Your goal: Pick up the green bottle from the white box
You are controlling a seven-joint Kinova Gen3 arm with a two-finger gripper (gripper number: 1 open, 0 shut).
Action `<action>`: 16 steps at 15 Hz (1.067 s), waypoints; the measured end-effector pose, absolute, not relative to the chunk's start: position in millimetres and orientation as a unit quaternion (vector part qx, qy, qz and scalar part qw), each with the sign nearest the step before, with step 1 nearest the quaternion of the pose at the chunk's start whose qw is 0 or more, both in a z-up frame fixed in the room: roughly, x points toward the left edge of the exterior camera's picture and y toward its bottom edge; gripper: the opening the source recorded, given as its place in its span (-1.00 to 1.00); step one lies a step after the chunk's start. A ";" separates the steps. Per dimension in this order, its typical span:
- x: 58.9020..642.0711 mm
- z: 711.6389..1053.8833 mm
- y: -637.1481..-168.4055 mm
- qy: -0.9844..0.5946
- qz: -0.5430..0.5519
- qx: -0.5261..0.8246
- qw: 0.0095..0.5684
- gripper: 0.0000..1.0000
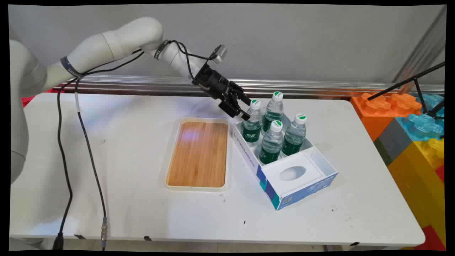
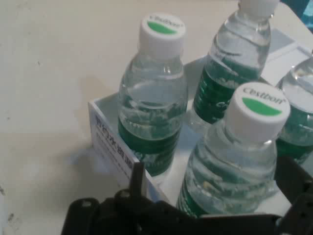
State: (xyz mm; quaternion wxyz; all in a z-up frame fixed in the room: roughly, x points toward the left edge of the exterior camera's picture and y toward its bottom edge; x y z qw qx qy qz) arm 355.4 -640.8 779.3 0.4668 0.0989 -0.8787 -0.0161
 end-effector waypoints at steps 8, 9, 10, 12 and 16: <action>372.4 822.7 -628.8 -0.882 0.000 0.115 0.457 1.00; 376.1 830.3 -624.1 -0.884 0.000 0.119 0.453 1.00; 381.6 840.3 -616.5 -0.886 0.001 0.127 0.446 1.00; 388.5 855.6 -601.1 -0.889 0.001 0.142 0.434 1.00; 395.1 874.5 -571.1 -0.891 0.007 0.176 0.419 1.00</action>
